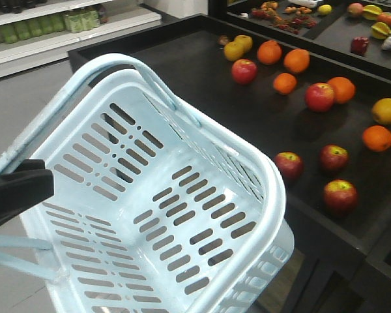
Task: Pick three apples into basket with both arms
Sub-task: 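Hold the basket in the left gripper while the base backs away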
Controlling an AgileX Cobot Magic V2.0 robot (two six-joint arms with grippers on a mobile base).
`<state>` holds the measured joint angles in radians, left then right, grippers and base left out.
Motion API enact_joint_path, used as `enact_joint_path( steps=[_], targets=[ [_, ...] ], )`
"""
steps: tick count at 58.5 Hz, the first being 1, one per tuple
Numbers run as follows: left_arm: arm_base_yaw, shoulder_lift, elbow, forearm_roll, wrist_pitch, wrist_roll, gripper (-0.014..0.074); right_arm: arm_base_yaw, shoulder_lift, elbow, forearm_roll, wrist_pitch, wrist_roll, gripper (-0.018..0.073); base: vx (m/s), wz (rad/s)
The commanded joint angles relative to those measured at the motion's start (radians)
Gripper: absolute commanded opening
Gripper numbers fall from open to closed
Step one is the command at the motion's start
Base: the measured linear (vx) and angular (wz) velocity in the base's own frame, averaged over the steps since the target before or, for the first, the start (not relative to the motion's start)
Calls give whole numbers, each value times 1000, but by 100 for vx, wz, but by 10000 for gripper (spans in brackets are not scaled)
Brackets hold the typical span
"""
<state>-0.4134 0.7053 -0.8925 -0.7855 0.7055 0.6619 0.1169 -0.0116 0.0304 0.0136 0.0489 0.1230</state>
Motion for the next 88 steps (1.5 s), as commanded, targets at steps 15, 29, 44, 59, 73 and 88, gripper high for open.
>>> enact_joint_path(
  steps=[15,29,44,59,73,88],
  targets=[
    [-3,-1,-29,-57,-79,-7,-6,-7,-12,11,-2,-73,-4,-5,-18,60],
    [-3,-1,-29,-57,-79,-7,-6,-7,-12,11,-2,-73,-4,-5,-17,57],
    [-3,-1,-29,-57,-79,-7,-6,-7,-12,11,-2,-73,-4,-5,-14,51],
    [-3,-1,-29,-57,-79,-7,-6,-7,-12,11,-2,-73,-4,-5,-11,41],
    [-3,-1,-29,-57,-79,-7,-6,-7,-12,11,-2,-73,-4,-5,-7,29],
    [-3,-1,-29,-57,-79,-7,-6,-7,-12,11,-2,-73,-4,-5,-1,17]
  ],
)
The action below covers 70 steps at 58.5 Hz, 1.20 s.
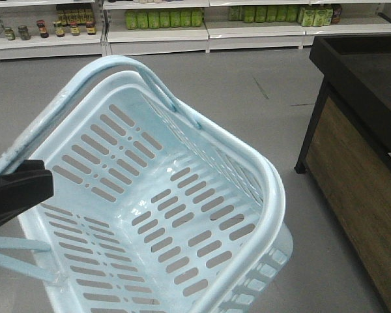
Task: Pick three apples into basket with both arms
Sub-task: 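Hold the basket in the left gripper while the base backs away, then drive the base around toward the apple and orange table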
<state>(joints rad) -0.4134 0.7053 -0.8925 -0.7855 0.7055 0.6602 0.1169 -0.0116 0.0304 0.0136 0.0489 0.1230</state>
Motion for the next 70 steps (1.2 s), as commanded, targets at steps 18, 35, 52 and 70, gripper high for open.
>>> enact_joint_path(
  steps=[18,35,52,70],
  targets=[
    [-3,-1,-29,-57,-79,-5,-6,-7,-12,11,-2,-73,-4,-5,6,23],
    [-3,-1,-29,-57,-79,-5,-6,-7,-12,11,-2,-73,-4,-5,12,40],
    [-3,-1,-29,-57,-79,-5,-6,-7,-12,11,-2,-73,-4,-5,13,29],
    [-3,-1,-29,-57,-79,-5,-6,-7,-12,11,-2,-73,-4,-5,12,14]
  ],
)
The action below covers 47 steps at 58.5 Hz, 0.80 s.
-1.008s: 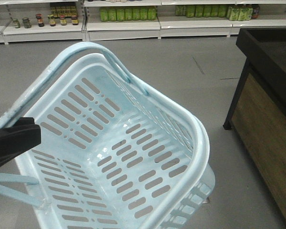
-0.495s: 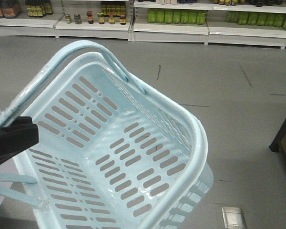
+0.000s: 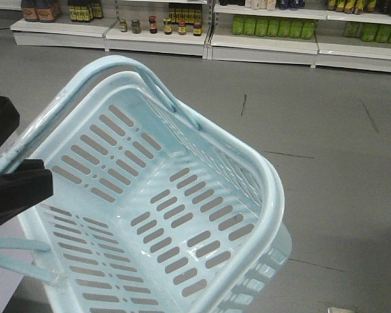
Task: Pick three apples into basket with both arms
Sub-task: 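Drive the base around toward the apple and orange table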
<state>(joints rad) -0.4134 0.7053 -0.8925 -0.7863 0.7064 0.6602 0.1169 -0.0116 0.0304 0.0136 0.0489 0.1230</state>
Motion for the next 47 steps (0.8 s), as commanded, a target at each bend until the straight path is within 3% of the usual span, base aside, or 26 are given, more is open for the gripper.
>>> enact_joint_path(
  steps=[1,47],
  targets=[
    [-3,-1,-29,-57,-80,-5,-6,-7,-12,11,-2,-73,-4,-5,13,6],
    [-3,-1,-29,-57,-80,-5,-6,-7,-12,11,-2,-73,-4,-5,18,-8]
  ],
)
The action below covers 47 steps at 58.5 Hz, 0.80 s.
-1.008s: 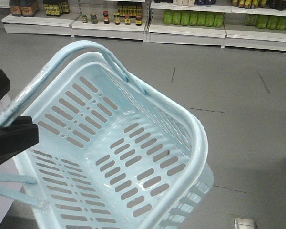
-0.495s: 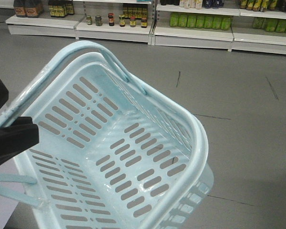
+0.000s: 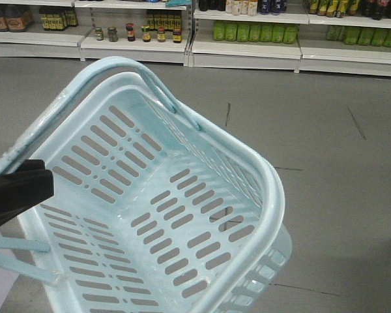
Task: Pick three apples into basket with both arms
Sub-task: 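Drive the base around toward the apple and orange table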
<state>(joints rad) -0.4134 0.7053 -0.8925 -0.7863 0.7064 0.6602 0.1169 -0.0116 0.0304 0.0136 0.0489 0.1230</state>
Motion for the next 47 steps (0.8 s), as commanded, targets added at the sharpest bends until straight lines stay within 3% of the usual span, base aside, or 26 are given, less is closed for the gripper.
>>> enact_joint_path(
  steps=[1,47],
  targets=[
    [-3,-1,-29,-57,-80,-5,-6,-7,-12,11,-2,-73,-4,-5,23,-15],
    [-3,-1,-29,-57,-80,-5,-6,-7,-12,11,-2,-73,-4,-5,23,-14]
  ],
)
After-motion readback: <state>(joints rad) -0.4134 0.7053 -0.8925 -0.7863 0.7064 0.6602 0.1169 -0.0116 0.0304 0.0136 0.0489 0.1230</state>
